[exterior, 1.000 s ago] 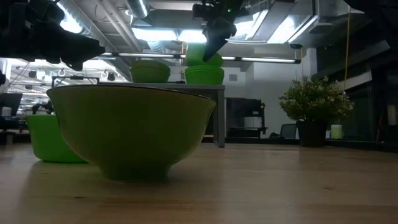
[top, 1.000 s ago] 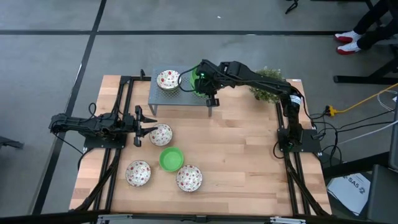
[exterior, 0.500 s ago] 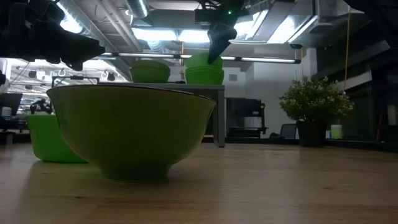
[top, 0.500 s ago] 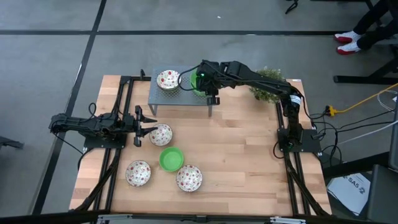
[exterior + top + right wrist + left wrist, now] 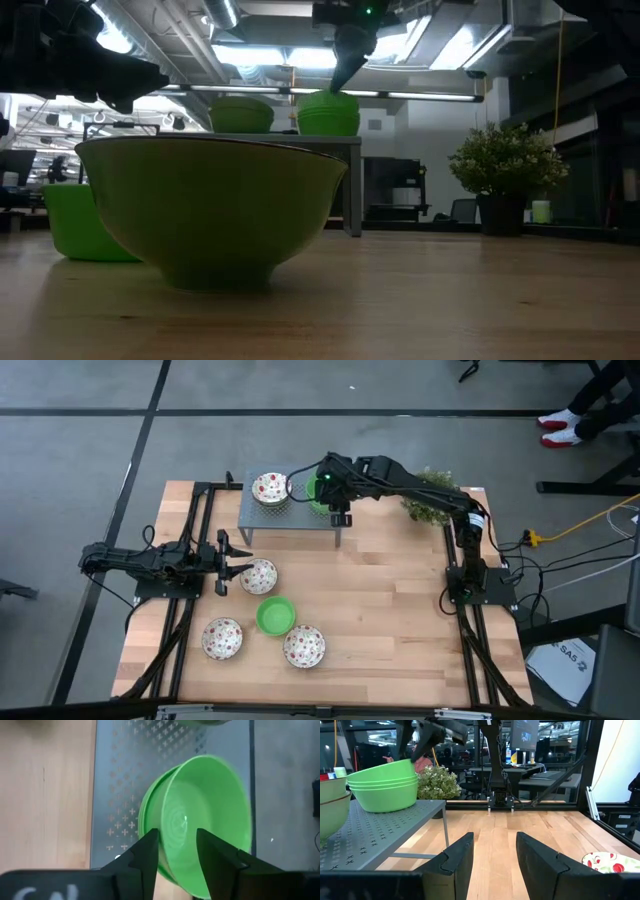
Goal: Pick & Place Mini bowls
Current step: Stack the green bowl on the green bowl on the shelf, then stack the white patterned bowl on the white patterned bowl on the shelf
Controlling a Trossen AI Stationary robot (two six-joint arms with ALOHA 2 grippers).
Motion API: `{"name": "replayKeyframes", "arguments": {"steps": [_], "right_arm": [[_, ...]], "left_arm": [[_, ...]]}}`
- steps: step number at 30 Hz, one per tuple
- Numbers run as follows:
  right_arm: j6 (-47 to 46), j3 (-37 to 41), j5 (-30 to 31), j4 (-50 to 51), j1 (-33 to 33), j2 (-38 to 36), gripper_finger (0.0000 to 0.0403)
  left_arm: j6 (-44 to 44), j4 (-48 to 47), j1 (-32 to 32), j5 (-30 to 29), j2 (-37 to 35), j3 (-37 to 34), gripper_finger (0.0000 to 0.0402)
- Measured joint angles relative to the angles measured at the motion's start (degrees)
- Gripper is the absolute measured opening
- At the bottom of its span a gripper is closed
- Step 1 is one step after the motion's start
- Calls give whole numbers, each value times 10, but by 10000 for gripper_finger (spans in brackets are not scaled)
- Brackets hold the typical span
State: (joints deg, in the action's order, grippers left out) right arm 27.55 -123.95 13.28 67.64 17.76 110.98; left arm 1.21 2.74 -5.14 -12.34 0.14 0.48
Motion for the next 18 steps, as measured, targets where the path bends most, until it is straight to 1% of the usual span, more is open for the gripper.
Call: {"name": "replayKeyframes", "arguments": {"steps": [7, 10, 12, 18], "right_arm": [[-13, -39, -3, 13, -2, 0, 133], [-25, -40, -33, 17, -2, 0, 127], [-32, -40, -44, 17, -2, 2, 113], [-51, -11, -45, 2, -2, 7, 50]], "left_arm": [[0, 0, 0, 0, 0, 0, 143], [0, 0, 0, 0, 0, 0, 143], [0, 0, 0, 0, 0, 0, 143], [0, 0, 0, 0, 0, 0, 143]]}}
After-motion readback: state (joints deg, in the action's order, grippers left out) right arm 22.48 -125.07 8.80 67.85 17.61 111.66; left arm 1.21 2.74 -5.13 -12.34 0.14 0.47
